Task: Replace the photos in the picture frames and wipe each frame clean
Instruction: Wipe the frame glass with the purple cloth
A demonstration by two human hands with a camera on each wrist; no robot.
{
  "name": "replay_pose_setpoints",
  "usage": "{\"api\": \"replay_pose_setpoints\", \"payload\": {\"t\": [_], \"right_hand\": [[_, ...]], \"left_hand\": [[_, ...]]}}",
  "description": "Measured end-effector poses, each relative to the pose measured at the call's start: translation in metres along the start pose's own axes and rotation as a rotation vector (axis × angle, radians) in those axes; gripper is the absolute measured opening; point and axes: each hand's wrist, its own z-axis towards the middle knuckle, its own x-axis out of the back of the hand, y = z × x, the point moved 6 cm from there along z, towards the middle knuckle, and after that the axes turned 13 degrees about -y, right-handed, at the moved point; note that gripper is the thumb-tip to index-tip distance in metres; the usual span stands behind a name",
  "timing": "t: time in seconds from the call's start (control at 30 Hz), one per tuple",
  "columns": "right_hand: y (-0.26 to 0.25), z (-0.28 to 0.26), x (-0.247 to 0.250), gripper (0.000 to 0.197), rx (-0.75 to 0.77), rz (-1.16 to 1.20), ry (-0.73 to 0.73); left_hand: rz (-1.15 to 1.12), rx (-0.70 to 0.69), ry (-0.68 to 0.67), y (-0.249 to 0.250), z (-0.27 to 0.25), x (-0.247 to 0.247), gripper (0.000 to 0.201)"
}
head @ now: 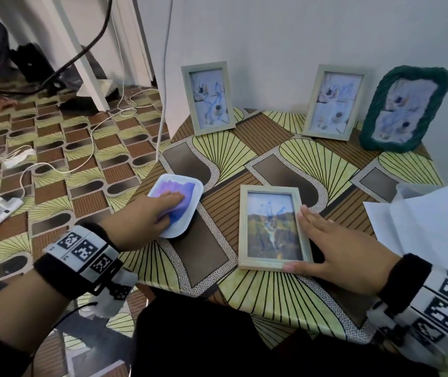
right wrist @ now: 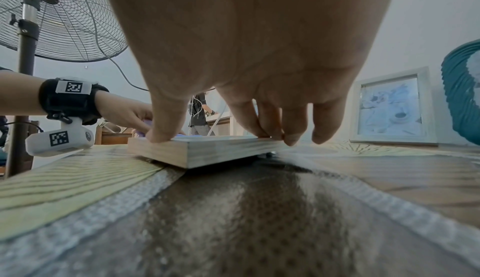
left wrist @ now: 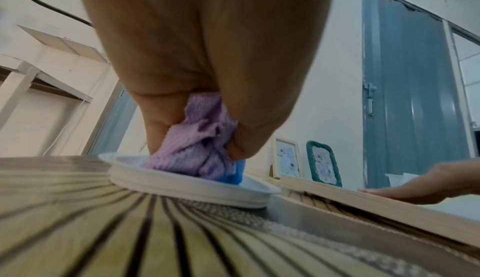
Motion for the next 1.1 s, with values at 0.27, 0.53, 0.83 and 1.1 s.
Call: {"api": "replay_pose_setpoints", "payload": {"t": [0.27, 0.53, 0.83, 1.1], "right_hand": [[0.0, 0.001, 0.0, 0.126, -0.015, 0.024, 0.016], [-0.001, 0.001, 0.004, 0.123, -0.042, 0.016, 0.059], [0.003, 0.005, 0.003, 0.128, -0.049, 0.045, 0.061], [0.01, -0.003, 0.018, 0.099, -0.013, 0.235, 0.219]], "left_hand": [[-0.16, -0.23, 0.249, 0.072, -0.012, 0.04, 0.041], [-0.113, -0.362, 0.053, 0.17, 0.034, 0.016, 0.036], [-0.005, -0.276, -0.314, 0.178, 0.062, -0.034, 0.041], [-0.826, -0.24, 0.192, 0.127, 0.048, 0.017, 0.025]]}}
